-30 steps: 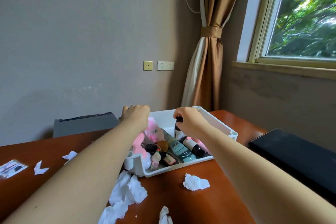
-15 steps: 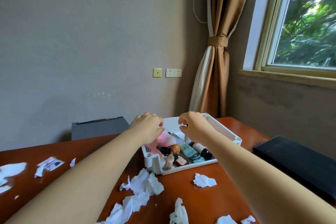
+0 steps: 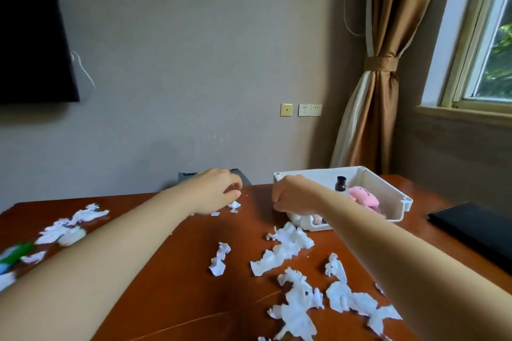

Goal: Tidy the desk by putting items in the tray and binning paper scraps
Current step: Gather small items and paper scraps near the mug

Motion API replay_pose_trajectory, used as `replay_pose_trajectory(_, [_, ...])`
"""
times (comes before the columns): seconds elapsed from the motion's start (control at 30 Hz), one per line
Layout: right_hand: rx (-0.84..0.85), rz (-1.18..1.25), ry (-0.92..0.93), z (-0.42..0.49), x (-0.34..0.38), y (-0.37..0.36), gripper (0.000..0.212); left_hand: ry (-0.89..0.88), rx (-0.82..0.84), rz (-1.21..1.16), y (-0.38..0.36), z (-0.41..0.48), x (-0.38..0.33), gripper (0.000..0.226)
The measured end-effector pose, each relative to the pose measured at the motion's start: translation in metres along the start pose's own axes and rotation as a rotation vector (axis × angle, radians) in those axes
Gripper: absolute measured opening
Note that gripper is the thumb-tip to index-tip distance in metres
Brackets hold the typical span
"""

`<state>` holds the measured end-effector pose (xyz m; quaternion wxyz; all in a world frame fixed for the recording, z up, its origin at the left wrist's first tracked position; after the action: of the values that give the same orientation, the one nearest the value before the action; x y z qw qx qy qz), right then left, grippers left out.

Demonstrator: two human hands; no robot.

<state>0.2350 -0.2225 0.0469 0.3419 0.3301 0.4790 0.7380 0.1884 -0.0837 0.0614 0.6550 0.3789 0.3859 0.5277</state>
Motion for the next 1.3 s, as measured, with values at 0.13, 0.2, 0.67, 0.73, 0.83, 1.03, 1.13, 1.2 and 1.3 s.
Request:
replay_pose_trajectory(0.13, [0.088,-0.001,0.028,-0.008,0.043,-0.031,0.027,0.096,0.019,-0.018,0.005,-0.041,0.039,0.029])
replay_pose_trajectory(0.2, [0.131,0.016,0.015,-0.012,0.066,-0.042,0.032,0.142,0.031,-0.028,0.0,-0.061,0.057,0.03])
replay_pose_trajectory(0.67, [0.07,0.022,0.055,0.007,0.152,-0.141,0.04,0.614,-0.14,0.216,-0.045,-0.157,0.185,0.054])
replay_pose_trajectory(0.73, [0.007,0.033,0.033,0.016,0.154,-0.144,0.041,0.7,-0.221,0.206,-0.041,-0.158,0.196,0.055])
replay_pose_trajectory(0.83, [-0.085,0.082,-0.022,0.027,0.154,-0.151,0.044,0.744,-0.296,0.293,-0.035,-0.154,0.207,0.058])
replay_pose_trajectory(1.03, [-0.196,0.162,-0.077,0.046,0.148,-0.158,0.044,1.0,-0.348,0.261,-0.037,-0.159,0.242,0.062])
replay_pose_trajectory(1.13, [-0.179,0.157,-0.05,0.054,0.147,-0.161,0.049,1.035,-0.353,0.255,-0.039,-0.157,0.251,0.058])
replay_pose_trajectory(1.2, [-0.136,0.16,-0.043,0.056,0.147,-0.165,0.052,1.033,-0.345,0.263,-0.041,-0.155,0.253,0.056])
replay_pose_trajectory(1.3, [-0.102,0.166,-0.052,0.057,0.147,-0.168,0.053,1.033,-0.366,0.252,-0.039,-0.156,0.254,0.053])
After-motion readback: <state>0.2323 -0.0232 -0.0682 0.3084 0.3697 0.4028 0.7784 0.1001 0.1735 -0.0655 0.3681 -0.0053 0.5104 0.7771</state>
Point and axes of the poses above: each hand's wrist, its own z-axis towards the middle knuckle, its own y-axis out of the back of the hand, x = y × z, the point moved 8 cm from there along z, towards the middle knuckle, and after that the axes turned 15 degrees about -x, right-handed, at the moved point
